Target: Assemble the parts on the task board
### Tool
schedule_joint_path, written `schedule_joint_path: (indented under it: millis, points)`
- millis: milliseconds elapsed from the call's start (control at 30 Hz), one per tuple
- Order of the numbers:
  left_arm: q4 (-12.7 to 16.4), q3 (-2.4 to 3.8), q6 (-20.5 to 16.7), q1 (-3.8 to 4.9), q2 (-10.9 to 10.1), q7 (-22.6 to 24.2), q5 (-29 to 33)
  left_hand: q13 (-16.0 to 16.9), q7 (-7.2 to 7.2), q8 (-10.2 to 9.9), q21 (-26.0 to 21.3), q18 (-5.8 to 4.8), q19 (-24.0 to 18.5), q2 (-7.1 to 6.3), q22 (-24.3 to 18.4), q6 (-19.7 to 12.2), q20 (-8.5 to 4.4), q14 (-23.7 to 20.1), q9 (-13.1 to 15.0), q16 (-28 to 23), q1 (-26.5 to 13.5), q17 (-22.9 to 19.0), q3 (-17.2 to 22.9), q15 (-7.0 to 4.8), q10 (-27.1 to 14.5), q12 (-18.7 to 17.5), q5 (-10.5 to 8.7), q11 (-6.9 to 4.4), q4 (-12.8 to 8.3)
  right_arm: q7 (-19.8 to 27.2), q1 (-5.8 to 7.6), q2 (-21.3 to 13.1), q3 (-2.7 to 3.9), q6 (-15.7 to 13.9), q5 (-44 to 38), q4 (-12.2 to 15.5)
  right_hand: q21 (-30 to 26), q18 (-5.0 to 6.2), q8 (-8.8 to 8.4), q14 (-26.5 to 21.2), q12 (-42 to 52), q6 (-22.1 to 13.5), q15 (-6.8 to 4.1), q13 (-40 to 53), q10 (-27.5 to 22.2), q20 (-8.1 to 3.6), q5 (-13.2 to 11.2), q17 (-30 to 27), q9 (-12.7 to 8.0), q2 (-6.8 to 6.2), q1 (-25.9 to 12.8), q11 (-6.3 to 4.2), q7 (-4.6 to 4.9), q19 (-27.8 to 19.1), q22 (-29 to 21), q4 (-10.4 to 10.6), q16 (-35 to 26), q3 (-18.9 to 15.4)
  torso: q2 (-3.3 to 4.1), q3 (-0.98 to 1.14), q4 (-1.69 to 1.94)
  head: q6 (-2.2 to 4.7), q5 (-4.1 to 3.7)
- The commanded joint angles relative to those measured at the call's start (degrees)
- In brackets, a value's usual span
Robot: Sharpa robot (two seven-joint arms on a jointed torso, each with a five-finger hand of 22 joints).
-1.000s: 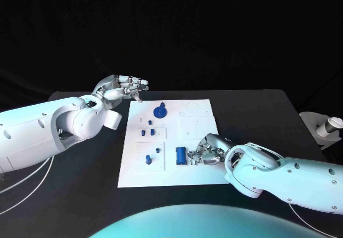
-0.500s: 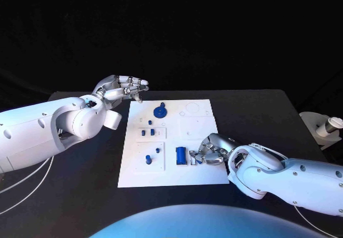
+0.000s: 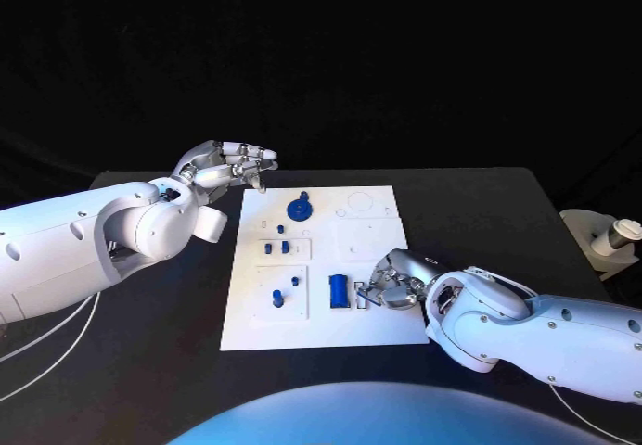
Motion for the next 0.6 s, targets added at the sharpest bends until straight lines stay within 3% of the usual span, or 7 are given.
schedule_joint_path:
  millis: [33,600]
  points:
    - [0.12,0.04,0.88,0.05,0.05,0.04,-0.23,-0.09,-0.07,0.29,0.33,0.36,0.22,0.06,0.07,-0.47,-0.19,-0.56,-0.08,0.09,0.34,-0.08,0.27,0.0,-0.5,0.23,0.31,-0.06,-0.13,0.19,-0.15,0.07,-0.14,2.55,-0.53,-0.19,0.32,-0.74,-0.09,5.14,0.22,0.07,-0.49,4.53,0.73,-0.35,0.09,10.83,-0.03,0.1,0.71,-0.39,-0.31,5.98,14.96,-0.04,0.25,0.52,0.02,-0.04,0.0,0.01,-0.07]
    - [0.15,0.04,0.81,0.05,0.02,-0.02,-0.33,-0.1,-0.06,0.3,0.38,0.36,0.2,0.08,0.11,-0.48,-0.2,-0.57,-0.09,0.08,0.4,-0.1,0.33,0.0,-0.51,0.25,0.33,-0.06,-0.18,0.44,-0.15,0.53,-0.14,3.13,-0.7,-0.41,0.52,-0.78,-0.04,5.23,0.63,0.22,-0.54,4.78,0.92,-0.39,0.01,11.29,-0.03,0.17,0.98,-0.43,-0.36,6.07,15.02,-0.29,0.44,1.08,0.04,0.0,0.01,0.01,-0.03]
